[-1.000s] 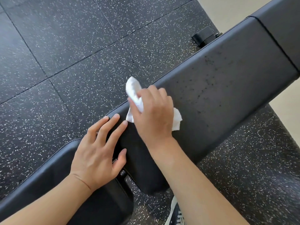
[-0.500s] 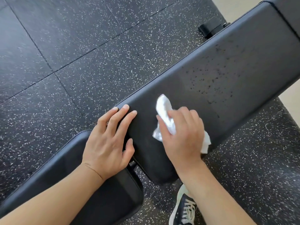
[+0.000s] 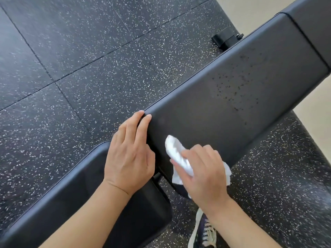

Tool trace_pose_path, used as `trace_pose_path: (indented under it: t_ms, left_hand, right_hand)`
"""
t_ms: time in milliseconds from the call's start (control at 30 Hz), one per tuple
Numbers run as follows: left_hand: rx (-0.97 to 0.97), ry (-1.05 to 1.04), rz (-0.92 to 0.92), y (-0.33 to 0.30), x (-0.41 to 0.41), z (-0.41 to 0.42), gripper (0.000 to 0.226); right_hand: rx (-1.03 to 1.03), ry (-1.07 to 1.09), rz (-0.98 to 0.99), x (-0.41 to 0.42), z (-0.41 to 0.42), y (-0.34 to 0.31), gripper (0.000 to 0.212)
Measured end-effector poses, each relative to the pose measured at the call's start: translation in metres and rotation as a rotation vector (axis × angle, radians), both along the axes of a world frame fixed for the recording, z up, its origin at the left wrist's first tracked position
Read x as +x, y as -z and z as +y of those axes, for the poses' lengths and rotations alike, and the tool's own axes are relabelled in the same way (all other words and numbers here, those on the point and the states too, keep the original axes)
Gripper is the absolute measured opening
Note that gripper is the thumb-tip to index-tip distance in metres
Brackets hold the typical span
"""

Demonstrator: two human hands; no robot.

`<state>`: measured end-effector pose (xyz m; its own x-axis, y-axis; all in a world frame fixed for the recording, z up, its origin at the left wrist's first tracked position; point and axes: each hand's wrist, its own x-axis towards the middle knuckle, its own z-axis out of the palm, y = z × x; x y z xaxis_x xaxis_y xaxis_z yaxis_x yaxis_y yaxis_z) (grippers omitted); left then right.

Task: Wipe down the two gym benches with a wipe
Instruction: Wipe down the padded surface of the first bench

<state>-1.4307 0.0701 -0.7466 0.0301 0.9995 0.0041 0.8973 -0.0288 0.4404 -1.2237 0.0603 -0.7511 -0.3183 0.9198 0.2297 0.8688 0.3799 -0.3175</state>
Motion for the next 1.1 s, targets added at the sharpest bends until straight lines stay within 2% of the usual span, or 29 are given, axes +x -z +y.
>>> trace_pose_path:
  t_ms: [133,233,400,500,567,700,833,967,1100]
  left_hand:
    - [-0.061,-0.049,0.0,0.001,0.0,0.0,0.077]
    - [-0.1,-0.063,-0.004,0.001,-0.001,-0.001,0.08]
    - [-0.098,-0.048,-0.066,-0.003,-0.003,-0.002,0.074]
    - [-0.096,0.003,-0.066,-0.002,-0.006,-0.002,0.073]
    - [-0.082,0.068,-0.009,-0.001,-0.006,-0.002,0.071]
    - [-0.067,0.193,0.108,-0.001,-0.006,-0.002,0.065]
    - [-0.065,0.229,0.145,-0.003,-0.005,-0.002,0.064]
    - [-0.077,0.21,0.122,-0.004,-0.002,-0.001,0.062]
    - [-0.082,0.222,0.154,-0.01,0.007,0.007,0.064]
  right_hand:
    - [0.02,0.201,0.067,-0.062,0.093,-0.001,0.032]
    - [0.01,0.178,-0.013,-0.104,0.131,-0.002,0.03]
    - [0.025,0.02,0.058,-0.073,0.07,-0.001,0.027]
    - [0.004,-0.152,0.012,-0.015,0.022,0.001,0.023]
    - [0.016,-0.193,-0.049,0.029,0.018,-0.001,0.022]
    - [0.021,0.016,-0.091,0.062,0.062,-0.005,0.033]
    - [-0.003,0.188,0.026,0.011,0.105,-0.007,0.031]
    - [0.012,0.092,0.04,-0.016,0.084,-0.007,0.028]
    - [0.024,-0.053,0.049,0.033,0.033,-0.002,0.024]
